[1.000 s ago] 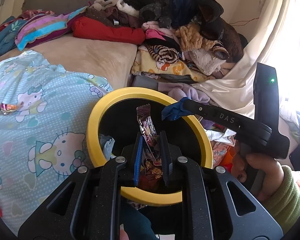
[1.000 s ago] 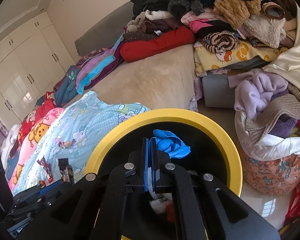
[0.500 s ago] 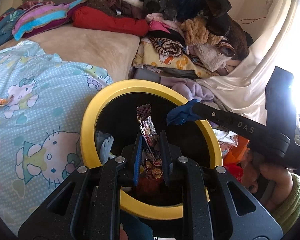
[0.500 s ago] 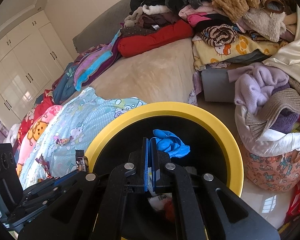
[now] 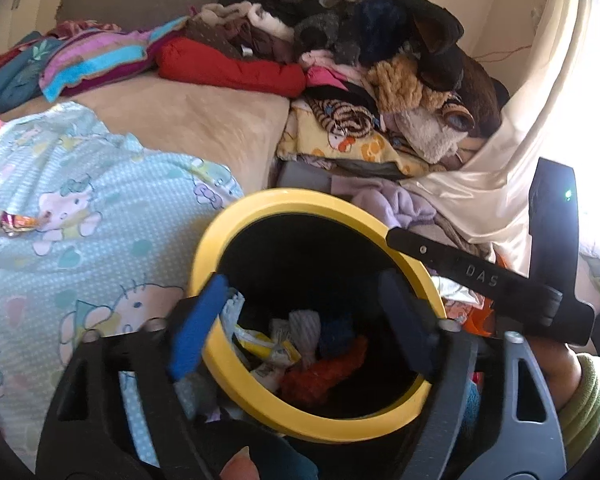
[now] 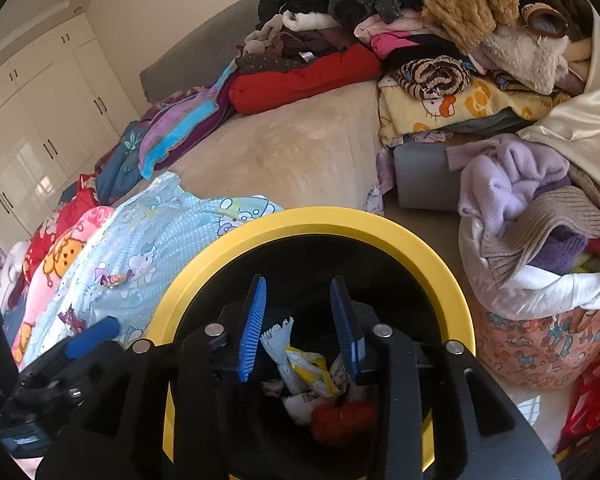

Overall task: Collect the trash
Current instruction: 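Open the left tool over the bin while the right tool releases the cloth, then move both open tools back toward the remaining candy wrappers on the bed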

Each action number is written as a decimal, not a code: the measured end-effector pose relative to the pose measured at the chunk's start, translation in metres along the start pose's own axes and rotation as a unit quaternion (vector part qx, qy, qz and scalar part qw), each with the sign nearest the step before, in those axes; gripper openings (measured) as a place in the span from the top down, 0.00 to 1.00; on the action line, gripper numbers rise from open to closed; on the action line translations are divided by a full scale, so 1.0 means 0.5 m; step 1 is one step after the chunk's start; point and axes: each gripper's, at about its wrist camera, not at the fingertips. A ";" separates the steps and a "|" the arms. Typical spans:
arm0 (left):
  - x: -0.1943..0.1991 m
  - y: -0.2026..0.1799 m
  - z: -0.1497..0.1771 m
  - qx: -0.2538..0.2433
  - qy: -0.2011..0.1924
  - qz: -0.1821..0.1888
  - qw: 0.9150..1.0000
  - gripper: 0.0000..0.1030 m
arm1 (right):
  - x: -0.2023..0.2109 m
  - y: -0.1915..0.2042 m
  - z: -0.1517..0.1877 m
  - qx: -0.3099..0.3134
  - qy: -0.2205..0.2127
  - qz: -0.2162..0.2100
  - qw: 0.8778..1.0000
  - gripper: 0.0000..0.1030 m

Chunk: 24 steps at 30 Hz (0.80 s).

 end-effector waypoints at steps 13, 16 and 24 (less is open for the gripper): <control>0.090 0.048 -0.016 0.010 -0.055 -0.063 0.996 0.11 | 0.015 0.054 -0.006 0.021 -0.018 -0.012 1.000 0.45; 0.118 0.070 -0.021 0.019 -0.071 -0.081 0.994 0.11 | 0.019 0.078 -0.006 0.034 -0.023 -0.017 0.999 0.41; 0.200 0.132 -0.038 0.049 -0.125 -0.113 0.985 0.11 | 0.034 0.144 -0.006 0.058 -0.052 -0.028 0.997 0.27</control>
Point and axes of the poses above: each gripper's, at about its wrist camera, not at the fingertips, and x roughly against the way its jaws point, y to its left, z to its underside, and after that the axes turned 5 degrees about x, right-handed
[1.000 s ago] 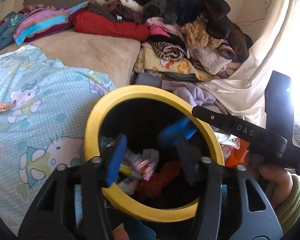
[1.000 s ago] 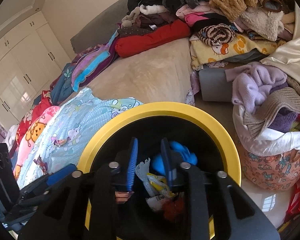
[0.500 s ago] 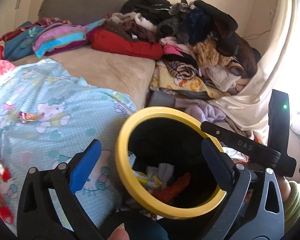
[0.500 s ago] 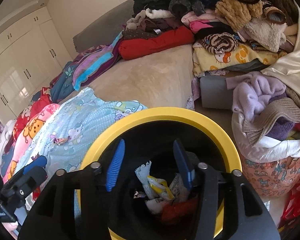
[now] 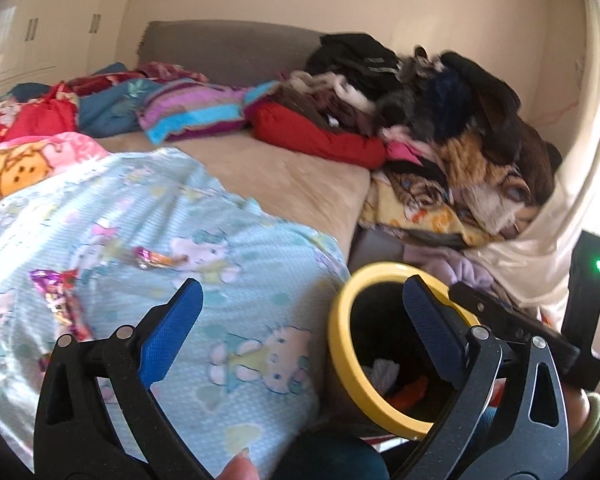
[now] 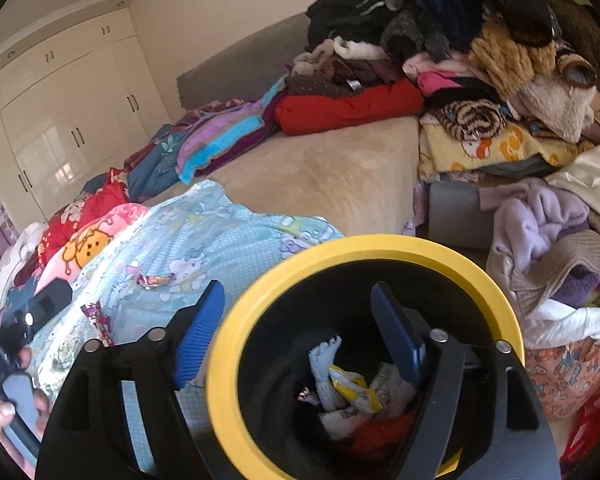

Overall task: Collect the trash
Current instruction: 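Move both open tools back toward the remaining candy wrappers on the bed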

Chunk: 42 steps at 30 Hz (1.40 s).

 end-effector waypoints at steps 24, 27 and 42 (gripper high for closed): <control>0.116 0.146 -0.050 0.044 -0.065 -0.076 0.994 0.11 | 0.003 0.203 0.008 0.101 -0.021 -0.072 0.992 0.19; 0.129 0.171 -0.047 0.043 -0.070 -0.092 0.992 0.11 | -0.006 0.234 0.009 0.115 -0.019 -0.082 0.990 0.19; 0.175 0.329 -0.013 0.107 -0.041 -0.151 0.982 0.11 | -0.109 0.390 0.036 0.175 0.033 -0.147 0.973 0.19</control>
Point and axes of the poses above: each gripper's, at about its wrist camera, not at the fingertips, and x roughly against the way its jaws point, y to its left, z to its underside, and after that the axes turned 5 degrees about x, right-handed
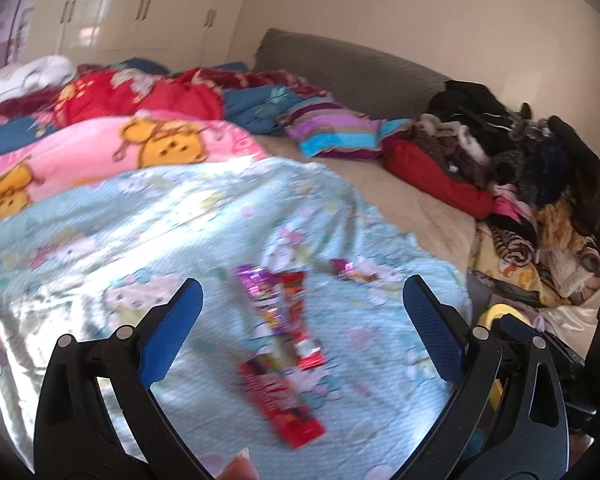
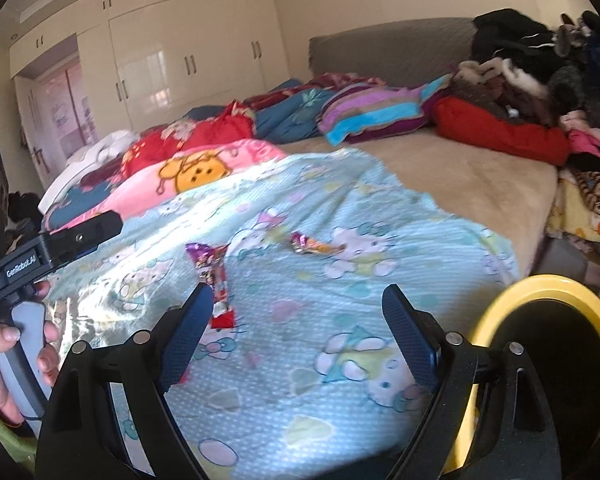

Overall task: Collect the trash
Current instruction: 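Move both open tools back toward the remaining candy wrappers on the bed, then grasp the red candy tube with the left tool while the right tool grasps the red wrapper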

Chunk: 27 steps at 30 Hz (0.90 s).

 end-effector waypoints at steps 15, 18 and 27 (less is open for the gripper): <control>-0.019 0.126 0.060 0.060 0.091 0.010 0.994 0.36 | -0.183 0.089 0.003 0.037 0.083 -0.075 0.993 0.41; -0.030 0.119 0.086 0.061 0.118 0.028 0.991 0.43 | -0.217 0.106 0.006 0.045 0.101 -0.093 0.990 0.51; -0.085 0.078 0.150 0.049 0.197 0.067 0.977 0.50 | -0.295 0.099 0.016 0.017 0.145 -0.139 0.979 0.67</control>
Point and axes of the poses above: each gripper's, at about its wrist camera, not at the fingertips, and x roughly against the way its jaws point, y to its left, z to its underside, and after that the axes turned 5 degrees about x, right-handed
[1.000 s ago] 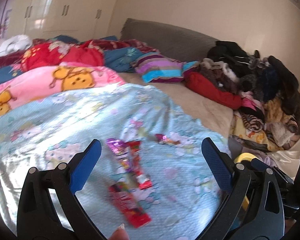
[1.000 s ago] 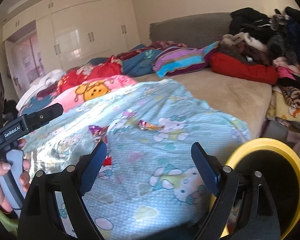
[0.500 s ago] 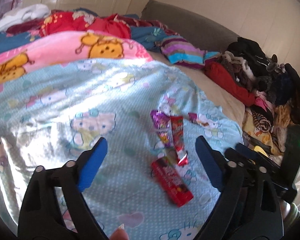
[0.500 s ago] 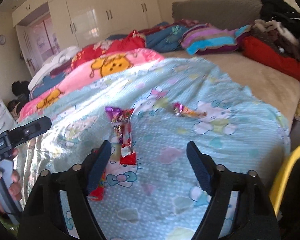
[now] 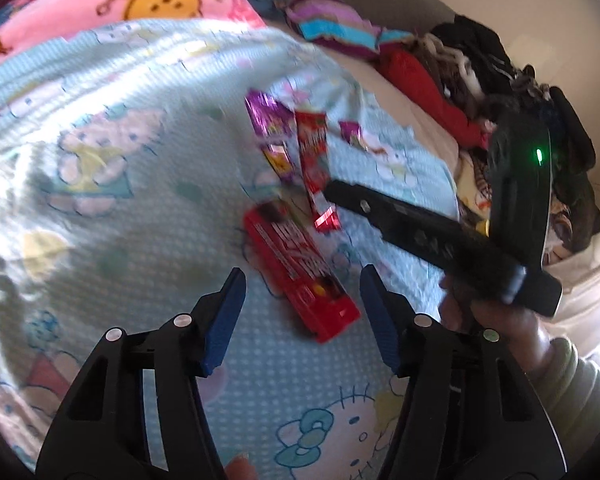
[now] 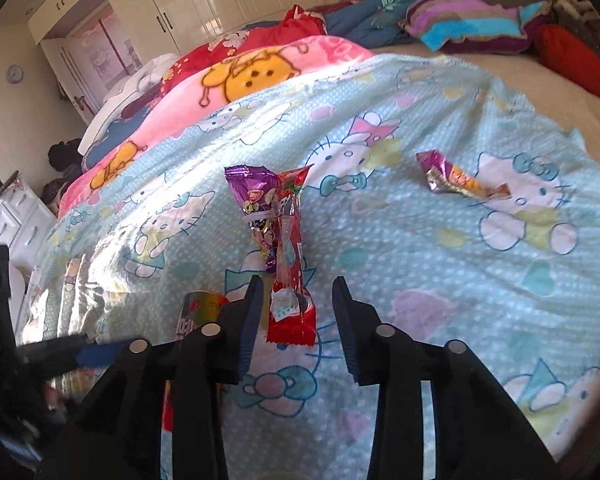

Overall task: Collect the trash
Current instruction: 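Grasp the red candy tube with the left tool while the right tool grasps the red wrapper, then carry the red candy tube and red wrapper over the yellow-rimmed bin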

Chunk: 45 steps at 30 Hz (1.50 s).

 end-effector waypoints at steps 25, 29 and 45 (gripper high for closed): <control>-0.052 -0.023 -0.007 0.000 0.024 -0.003 1.000 0.74 | 0.144 -0.022 0.066 -0.023 -0.058 0.049 0.997 0.91; -0.032 -0.054 -0.019 -0.022 0.002 0.006 1.000 0.77 | 0.186 -0.036 0.077 -0.041 -0.080 0.054 0.994 0.91; 0.020 -0.222 -0.043 -0.104 -0.061 0.053 0.991 0.77 | 0.349 -0.116 0.114 -0.101 -0.149 0.095 0.979 0.91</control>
Point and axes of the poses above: each gripper's, at about its wrist camera, not at the fingertips, and x roughly against the way its jaws point, y to its left, z to its underside, and after that the axes turned 5 degrees about x, right-handed
